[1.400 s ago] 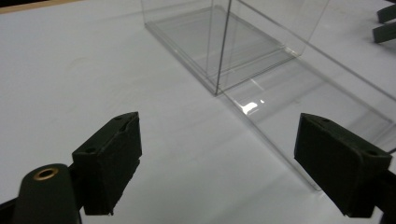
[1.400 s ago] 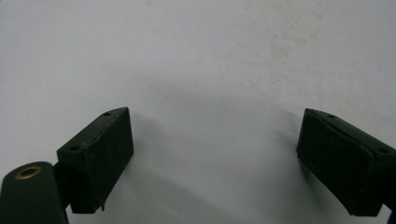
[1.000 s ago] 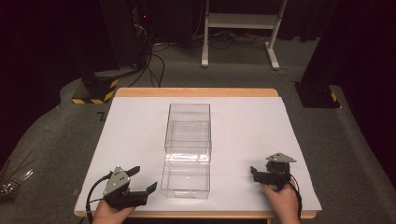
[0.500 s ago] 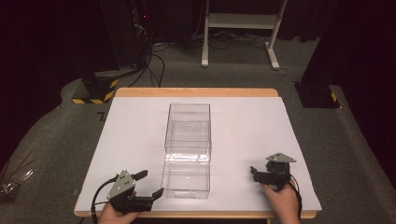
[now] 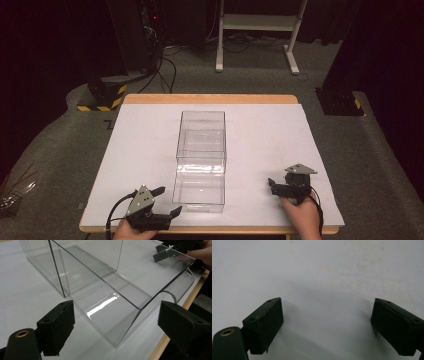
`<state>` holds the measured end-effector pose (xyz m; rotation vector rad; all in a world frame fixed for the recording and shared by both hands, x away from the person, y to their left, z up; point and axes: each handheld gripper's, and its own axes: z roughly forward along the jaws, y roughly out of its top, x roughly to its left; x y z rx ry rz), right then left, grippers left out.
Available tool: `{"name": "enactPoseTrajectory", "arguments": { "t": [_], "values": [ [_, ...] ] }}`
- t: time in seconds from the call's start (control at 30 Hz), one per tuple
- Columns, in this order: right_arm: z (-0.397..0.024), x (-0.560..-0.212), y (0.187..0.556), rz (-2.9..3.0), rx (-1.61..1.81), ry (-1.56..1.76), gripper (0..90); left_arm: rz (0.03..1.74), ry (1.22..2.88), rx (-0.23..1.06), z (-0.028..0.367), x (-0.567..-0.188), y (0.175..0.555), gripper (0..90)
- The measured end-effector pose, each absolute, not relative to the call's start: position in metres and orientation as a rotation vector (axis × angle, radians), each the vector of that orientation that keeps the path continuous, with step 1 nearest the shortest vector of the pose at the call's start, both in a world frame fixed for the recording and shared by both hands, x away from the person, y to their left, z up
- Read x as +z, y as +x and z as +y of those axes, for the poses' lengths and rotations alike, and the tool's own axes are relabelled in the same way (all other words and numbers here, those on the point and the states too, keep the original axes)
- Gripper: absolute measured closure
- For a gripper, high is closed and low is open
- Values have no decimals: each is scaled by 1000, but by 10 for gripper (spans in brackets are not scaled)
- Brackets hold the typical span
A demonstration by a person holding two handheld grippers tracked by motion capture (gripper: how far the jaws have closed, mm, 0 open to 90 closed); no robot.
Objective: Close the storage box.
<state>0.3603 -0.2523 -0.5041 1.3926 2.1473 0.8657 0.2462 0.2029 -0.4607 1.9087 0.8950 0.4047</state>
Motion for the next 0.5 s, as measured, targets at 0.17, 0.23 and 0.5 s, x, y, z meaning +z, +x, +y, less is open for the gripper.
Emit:
{"name": "enactPoseTrajectory", "arguments": {
  "t": [0.17, 0.23, 0.5],
  "values": [
    [-252, -504, 360, 2147, 866, 1392, 109, 906, 1906, 386, 202, -464, 250, 182],
    [-252, -504, 360, 2147, 866, 1392, 109, 903, 1904, 376, 201, -465, 250, 190],
    [-252, -504, 360, 2146, 865, 1395, 109, 882, 1913, 402, 192, -467, 252, 258]
  ]
}}
